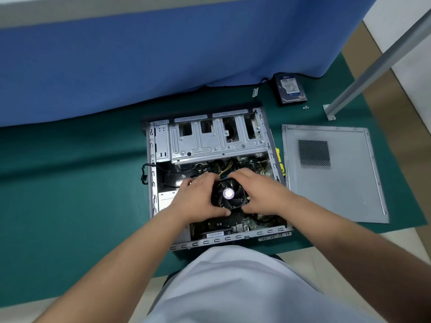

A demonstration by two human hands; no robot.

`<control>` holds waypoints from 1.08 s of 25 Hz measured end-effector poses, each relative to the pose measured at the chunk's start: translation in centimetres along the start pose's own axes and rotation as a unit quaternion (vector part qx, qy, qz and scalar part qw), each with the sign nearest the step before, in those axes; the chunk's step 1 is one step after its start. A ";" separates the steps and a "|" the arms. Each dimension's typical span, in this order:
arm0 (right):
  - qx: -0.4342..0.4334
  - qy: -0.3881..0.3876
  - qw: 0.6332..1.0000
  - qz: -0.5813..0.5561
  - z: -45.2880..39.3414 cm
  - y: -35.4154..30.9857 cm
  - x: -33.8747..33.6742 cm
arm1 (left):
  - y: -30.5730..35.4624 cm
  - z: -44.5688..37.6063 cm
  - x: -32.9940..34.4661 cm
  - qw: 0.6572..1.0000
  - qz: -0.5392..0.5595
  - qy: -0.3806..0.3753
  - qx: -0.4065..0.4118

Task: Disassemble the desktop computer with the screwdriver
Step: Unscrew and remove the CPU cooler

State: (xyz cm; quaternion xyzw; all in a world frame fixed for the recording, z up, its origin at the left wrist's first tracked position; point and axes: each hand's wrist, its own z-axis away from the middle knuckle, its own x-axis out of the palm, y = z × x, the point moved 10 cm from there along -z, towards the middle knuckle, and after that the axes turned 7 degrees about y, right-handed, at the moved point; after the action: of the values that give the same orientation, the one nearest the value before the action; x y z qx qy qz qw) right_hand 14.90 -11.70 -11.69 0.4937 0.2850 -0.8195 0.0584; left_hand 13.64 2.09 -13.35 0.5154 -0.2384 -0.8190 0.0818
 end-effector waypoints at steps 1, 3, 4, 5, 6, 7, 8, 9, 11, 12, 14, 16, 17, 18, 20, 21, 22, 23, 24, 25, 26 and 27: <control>-0.012 0.001 1.000 0.008 0.1 -0.1 -1.3 | 0.0 -0.1 -0.8 0.996 0.086 -0.020 -0.026; -0.038 0.004 0.999 0.030 0.3 -0.5 -4.0 | 0.5 -0.6 -2.7 0.977 0.206 -0.021 -0.054; -0.050 0.005 0.998 0.043 0.3 -0.8 -5.4 | 0.8 -1.0 -3.7 0.966 0.250 -0.017 -0.063; -0.062 0.007 0.997 0.055 0.4 -1.0 -6.8 | 1.1 -1.4 -4.6 0.954 0.292 -0.019 -0.071; -0.075 0.009 0.995 0.064 0.4 -1.4 -8.0 | 1.5 -1.8 -5.2 0.940 0.331 -0.026 -0.080; -0.088 0.013 0.994 0.070 0.5 -1.7 -9.3 | 1.9 -2.3 -5.8 0.928 0.360 -0.034 -0.087; -0.099 0.015 0.992 0.073 0.5 -2.1 -10.4 | 2.2 -2.6 -6.3 0.919 0.380 -0.042 -0.094; -0.109 0.016 0.991 0.072 0.5 -2.4 -11.3 | 2.6 -2.9 -6.8 0.911 0.397 -0.053 -0.098; -0.129 0.015 0.990 0.062 0.2 -3.0 -12.9 | 3.3 -3.2 -7.4 0.891 0.434 -0.078 -0.105; -0.138 0.019 0.989 0.058 0.0 -3.3 -13.7 | 3.7 -3.4 -7.8 0.882 0.450 -0.086 -0.109; -0.145 0.031 0.987 0.058 -0.7 -3.5 -14.9 | 4.1 -3.6 -8.5 0.867 0.477 -0.092 -0.115; -0.141 0.043 0.988 0.053 -1.4 -3.4 -15.6 | 4.1 -3.7 -9.0 0.851 0.505 -0.088 -0.116; -0.136 0.049 0.989 0.043 -1.7 -3.4 -15.7 | 4.0 -3.7 -9.2 0.842 0.520 -0.083 -0.116; -0.129 0.058 0.990 0.026 -2.0 -3.3 -15.8 | 3.7 -3.8 -9.4 0.834 0.533 -0.074 -0.119; -0.103 0.095 0.989 -0.038 -2.5 -2.8 -15.8 | 2.6 -3.9 -9.7 0.819 0.557 -0.044 -0.132; -0.082 0.122 0.986 -0.074 -2.6 -2.2 -15.7 | 1.9 -4.0 -9.7 0.807 0.573 -0.026 -0.143; -0.059 0.152 0.981 -0.103 -2.5 -1.6 -15.5 | 1.3 -4.1 -9.6 0.791 0.591 -0.006 -0.157; -0.033 0.180 0.976 -0.121 -2.3 -0.9 -15.1 | 0.7 -4.1 -9.5 0.777 0.606 0.012 -0.169; -0.006 0.206 0.970 -0.132 -1.9 -0.1 -14.5 | 0.2 -4.2 -9.3 0.764 0.619 0.031 -0.178; 0.023 0.229 0.963 -0.142 -1.5 0.6 -13.8 | -0.3 -4.1 -9.2 0.750 0.633 0.049 -0.185; 0.054 0.246 0.954 -0.163 -1.1 1.3 -12.9 | -0.6 -4.1 -9.0 0.733 0.650 0.067 -0.192; 0.088 0.251 0.943 -0.201 -0.8 2.0 -11.8 | -1.0 -4.0 -8.8 0.712 0.668 0.085 -0.199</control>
State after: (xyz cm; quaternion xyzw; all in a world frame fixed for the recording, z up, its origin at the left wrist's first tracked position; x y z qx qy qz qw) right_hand 22.19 -15.16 -2.88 0.6189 0.3101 -0.6859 -0.2245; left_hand 21.34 5.06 -8.14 0.2616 -0.3441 -0.5323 0.7279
